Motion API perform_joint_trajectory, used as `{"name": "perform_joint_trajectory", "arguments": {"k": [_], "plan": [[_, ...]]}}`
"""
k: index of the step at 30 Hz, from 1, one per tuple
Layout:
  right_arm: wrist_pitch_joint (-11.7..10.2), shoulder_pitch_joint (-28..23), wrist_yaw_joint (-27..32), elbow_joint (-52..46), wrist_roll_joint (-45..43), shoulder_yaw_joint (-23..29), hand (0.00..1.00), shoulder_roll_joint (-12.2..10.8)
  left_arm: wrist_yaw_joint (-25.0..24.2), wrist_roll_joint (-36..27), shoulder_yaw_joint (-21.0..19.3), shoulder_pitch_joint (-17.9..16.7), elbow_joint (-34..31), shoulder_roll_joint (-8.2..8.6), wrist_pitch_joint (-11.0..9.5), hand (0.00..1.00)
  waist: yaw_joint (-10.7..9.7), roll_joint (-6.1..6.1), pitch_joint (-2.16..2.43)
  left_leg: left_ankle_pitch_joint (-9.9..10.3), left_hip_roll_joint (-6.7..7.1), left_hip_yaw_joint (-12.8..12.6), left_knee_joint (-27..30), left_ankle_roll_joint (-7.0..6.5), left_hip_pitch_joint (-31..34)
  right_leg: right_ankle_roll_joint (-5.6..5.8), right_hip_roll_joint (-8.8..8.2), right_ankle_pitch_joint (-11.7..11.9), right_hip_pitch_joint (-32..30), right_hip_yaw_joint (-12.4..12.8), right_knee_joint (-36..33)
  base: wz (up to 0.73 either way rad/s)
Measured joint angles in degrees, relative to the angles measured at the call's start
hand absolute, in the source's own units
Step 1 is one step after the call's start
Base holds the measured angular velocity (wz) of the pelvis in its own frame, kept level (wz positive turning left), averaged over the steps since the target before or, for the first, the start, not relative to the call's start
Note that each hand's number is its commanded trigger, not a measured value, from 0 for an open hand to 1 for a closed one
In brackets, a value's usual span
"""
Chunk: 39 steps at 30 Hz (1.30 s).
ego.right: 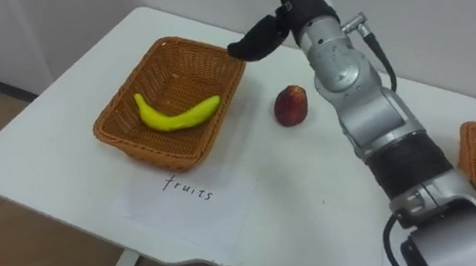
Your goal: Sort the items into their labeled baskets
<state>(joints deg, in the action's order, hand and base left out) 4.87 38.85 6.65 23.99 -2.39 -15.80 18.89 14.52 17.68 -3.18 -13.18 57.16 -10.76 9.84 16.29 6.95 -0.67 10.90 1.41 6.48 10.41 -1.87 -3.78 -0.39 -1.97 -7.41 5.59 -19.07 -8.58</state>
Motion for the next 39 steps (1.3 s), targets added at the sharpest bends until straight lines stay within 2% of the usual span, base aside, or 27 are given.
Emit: {"name": "perform_joint_trajectory", "arguments": {"k": [7,9,17,20,23,27,30,35,39], "plan": [[-0.34,-1.0,2.88,0.84,0.16,2.04,0.0,0.0,-0.25,-0.05,0.01,-0.56,0.11,0.58,0.01,0.0,-1.75,-1.26,0.17,0.0,0.1,-0.05,0.07,0.0,0.03,0.0,-0.09,0.0,0.12,-0.02,-0.04,0.0],[-1.02,-1.0,3.83,1.23,0.36,2.07,0.0,0.02,-0.48,-0.05,0.03,-0.97,0.11,0.65,0.0,0.0,-2.14,-1.65,0.22,0.0,0.09,-0.09,0.08,0.0,0.02,0.0,-0.08,0.0,0.13,0.0,-0.05,0.0],[-1.55,-2.14,6.52,3.98,2.6,3.89,0.0,-0.03,-0.48,-0.05,0.09,-1.91,-1.54,0.76,0.14,0.0,-3.35,-2.16,0.12,0.0,0.14,-0.11,0.14,0.0,0.09,0.0,-0.14,0.0,0.06,0.22,-0.06,0.0],[-1.48,-2.19,6.68,5.69,2.56,3.88,0.0,-0.06,-0.67,-0.06,0.35,-1.85,-1.55,0.77,0.2,0.0,-3.45,-2.39,0.14,0.0,0.13,-0.27,0.31,0.0,0.16,-0.01,-0.13,0.0,-0.13,0.37,-0.08,-0.01],[-1.45,-2.2,6.69,6.39,2.58,3.88,0.0,-0.22,-1.22,-0.09,1.26,-1.75,-1.83,0.77,0.22,0.0,-3.43,-3.02,0.52,-0.02,0.13,-0.44,0.33,-0.02,0.5,-0.01,-0.19,0.0,-0.71,0.47,-0.28,-0.04],[-1.45,-2.24,7.06,6.74,2.55,3.82,0.0,-0.27,-1.33,-0.13,1.68,-1.69,-1.99,0.78,0.22,0.0,-3.43,-3.86,0.7,-0.03,0.11,-0.51,0.28,-0.04,0.66,0.0,-0.22,0.0,-0.91,0.42,-0.28,0.0],[-1.45,-2.24,7.14,6.75,2.54,3.75,0.0,-0.28,-1.39,-0.21,2.43,-1.42,-2.04,0.83,0.18,0.0,-3.47,-3.98,0.77,-0.05,-0.17,-1.2,0.33,-0.06,1.16,-0.01,-0.3,0.0,-1.46,0.25,-0.31,-0.05],[-1.45,-2.25,7.17,6.94,2.54,3.68,0.0,-0.27,-1.4,-0.21,2.69,-1.68,-3.1,0.82,0.18,0.0,-3.58,-4.17,0.7,-0.07,-0.19,-1.48,0.11,-0.11,1.58,0.0,-0.46,0.0,-2.06,0.26,-0.33,-0.02],[-1.87,-2.48,6.89,11.16,2.69,3.47,0.0,-0.75,-0.97,-0.85,3.76,-1.73,-3.26,1.19,-0.01,0.0,-3.25,-4.55,0.51,-0.13,-0.17,-1.85,0.08,-0.19,1.53,0.0,-0.5,0.0,-2.19,0.33,-0.41,-0.01]]}}
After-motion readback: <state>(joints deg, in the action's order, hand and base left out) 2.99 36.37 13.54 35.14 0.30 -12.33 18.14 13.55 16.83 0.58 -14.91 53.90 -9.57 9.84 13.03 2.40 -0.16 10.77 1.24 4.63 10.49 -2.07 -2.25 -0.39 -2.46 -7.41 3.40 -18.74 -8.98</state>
